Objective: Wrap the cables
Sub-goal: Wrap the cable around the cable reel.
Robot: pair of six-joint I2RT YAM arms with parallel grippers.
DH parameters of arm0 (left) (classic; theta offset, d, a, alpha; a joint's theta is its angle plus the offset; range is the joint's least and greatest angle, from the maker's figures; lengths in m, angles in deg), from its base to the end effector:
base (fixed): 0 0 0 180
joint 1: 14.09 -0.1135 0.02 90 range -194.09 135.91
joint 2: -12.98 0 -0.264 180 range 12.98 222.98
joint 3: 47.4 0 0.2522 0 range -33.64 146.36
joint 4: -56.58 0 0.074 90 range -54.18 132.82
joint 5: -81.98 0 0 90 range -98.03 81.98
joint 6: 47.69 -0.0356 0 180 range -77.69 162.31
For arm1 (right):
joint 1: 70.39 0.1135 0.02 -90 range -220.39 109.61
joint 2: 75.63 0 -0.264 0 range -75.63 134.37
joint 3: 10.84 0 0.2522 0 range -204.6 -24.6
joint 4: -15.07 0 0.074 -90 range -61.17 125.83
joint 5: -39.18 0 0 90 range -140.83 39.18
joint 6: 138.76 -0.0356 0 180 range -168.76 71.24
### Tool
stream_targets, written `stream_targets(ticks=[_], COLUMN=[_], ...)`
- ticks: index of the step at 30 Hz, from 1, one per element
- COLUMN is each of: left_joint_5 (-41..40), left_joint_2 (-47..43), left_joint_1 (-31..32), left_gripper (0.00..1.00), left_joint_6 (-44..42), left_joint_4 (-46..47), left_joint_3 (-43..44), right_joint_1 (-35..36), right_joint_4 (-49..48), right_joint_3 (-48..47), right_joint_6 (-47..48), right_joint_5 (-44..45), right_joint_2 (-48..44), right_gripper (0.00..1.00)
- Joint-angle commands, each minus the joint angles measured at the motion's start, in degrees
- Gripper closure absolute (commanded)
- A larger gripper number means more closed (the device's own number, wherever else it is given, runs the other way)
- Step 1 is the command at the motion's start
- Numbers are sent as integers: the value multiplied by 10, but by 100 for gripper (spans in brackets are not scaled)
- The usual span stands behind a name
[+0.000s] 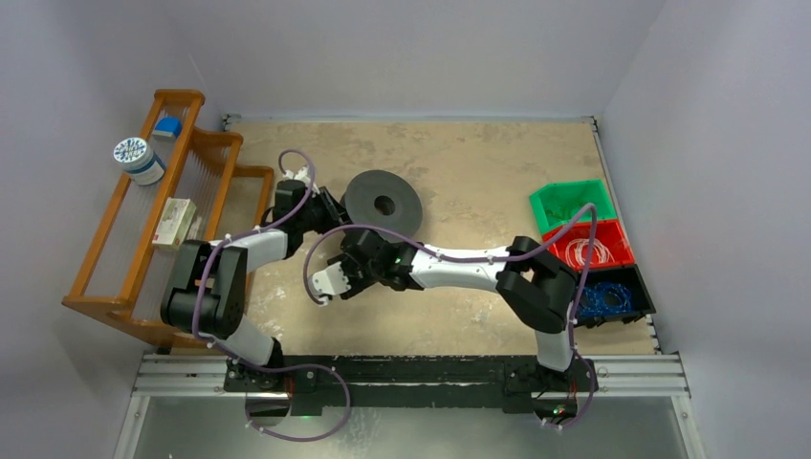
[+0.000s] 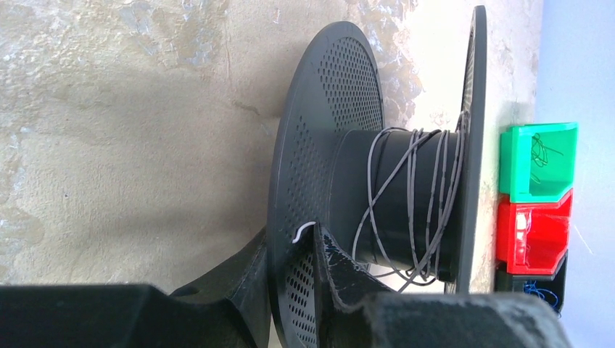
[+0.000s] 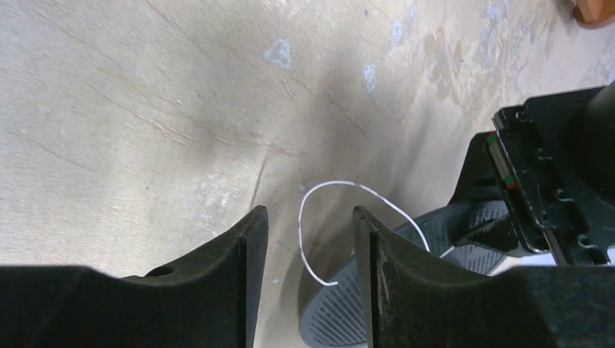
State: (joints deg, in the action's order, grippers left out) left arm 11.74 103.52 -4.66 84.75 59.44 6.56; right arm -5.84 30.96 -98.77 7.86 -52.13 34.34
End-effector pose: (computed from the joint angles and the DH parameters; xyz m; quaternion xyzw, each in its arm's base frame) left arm 0.3082 -0.0634 0.1675 -0.1692 0.8559 -0.3393 0.3517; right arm 0.1842 0.3890 0.1996 -0.7851 0.4369 0.0406 0.4371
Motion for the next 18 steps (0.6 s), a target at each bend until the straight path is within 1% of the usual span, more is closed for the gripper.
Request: stream_targets(ticks=[1,6,13,15,18], left_joint_5=[-14,-12,-9,-9,-9], left_joint_2=[-21,-21,-23,-23,-22], left_joint_1=[-5,-6,-6,-6,-6], left_gripper=[80,80,81,81,81], left_joint_6=[-19,-18,-17,-17,-17], left_joint_4=[17,19,21,21,22], left_joint_3=[-11,-11,-12,-12,-12], right_joint_1=[0,-1,-5,-10,-17], right_joint_4=[33,24,17,17,15], right_joint_3=[-22,-33,-39,-42,-46], right_joint_6=[2,-1,-8,-11,-13], right_joint_5=[-42,-3,29,35,45], right_joint_2=[-14,10,36,44,56], right_gripper=[51,50,48,49,52])
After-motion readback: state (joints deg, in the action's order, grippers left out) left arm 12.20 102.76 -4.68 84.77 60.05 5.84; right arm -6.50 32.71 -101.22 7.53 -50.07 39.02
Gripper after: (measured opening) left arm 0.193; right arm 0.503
